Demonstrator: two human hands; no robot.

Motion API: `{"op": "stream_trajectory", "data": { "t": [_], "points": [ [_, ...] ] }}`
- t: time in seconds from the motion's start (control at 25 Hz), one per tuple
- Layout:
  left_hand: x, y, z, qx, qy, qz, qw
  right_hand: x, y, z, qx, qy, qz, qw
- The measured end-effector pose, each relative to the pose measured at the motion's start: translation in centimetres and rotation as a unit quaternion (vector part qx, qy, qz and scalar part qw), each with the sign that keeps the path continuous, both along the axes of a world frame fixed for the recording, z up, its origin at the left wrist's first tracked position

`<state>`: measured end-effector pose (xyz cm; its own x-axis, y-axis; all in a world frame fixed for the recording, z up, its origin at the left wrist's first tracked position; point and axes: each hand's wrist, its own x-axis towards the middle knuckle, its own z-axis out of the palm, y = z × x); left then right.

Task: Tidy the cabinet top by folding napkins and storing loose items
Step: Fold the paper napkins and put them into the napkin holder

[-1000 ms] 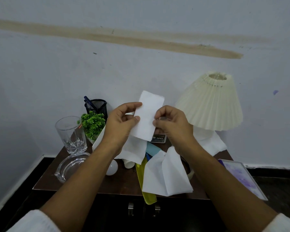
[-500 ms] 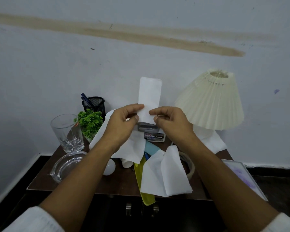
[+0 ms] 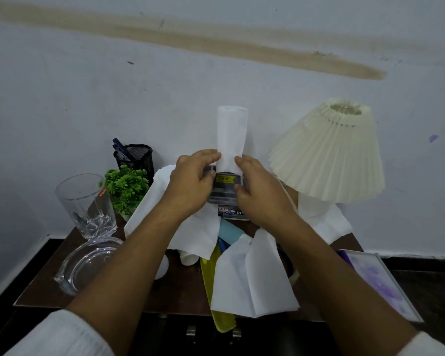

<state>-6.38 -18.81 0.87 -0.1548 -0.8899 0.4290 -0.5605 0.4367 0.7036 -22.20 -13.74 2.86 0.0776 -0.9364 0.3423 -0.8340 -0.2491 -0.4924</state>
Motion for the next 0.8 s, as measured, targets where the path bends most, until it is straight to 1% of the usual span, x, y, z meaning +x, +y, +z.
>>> {"op": "stream_trajectory", "data": {
  "t": [0.16, 0.32, 0.68, 0.8],
  "points": [
    [0.0, -1.2, -1.1, 0.006, -0.001, -0.022, 1.000, 0.0, -0.6, -0.3, 0.002, 0.045, -0.004, 0.999],
    [-0.3, -1.4, -1.4, 0.015, -0.028, -0.014, 0.999, 0.3, -1.6, -0.8, 0.036, 0.080, -0.001, 0.996],
    [0.1, -2.2, -2.3, 0.027, -0.039, -0.019, 0.999, 0.2, -2.5, -0.9, 0.020, 0.108, -0.003, 0.994],
    [0.0, -2.4, -2.5, 0.026, -0.037, -0.018, 0.999, 0.2, -2.8, -1.4, 0.010, 0.138, -0.016, 0.990]
  ]
}}
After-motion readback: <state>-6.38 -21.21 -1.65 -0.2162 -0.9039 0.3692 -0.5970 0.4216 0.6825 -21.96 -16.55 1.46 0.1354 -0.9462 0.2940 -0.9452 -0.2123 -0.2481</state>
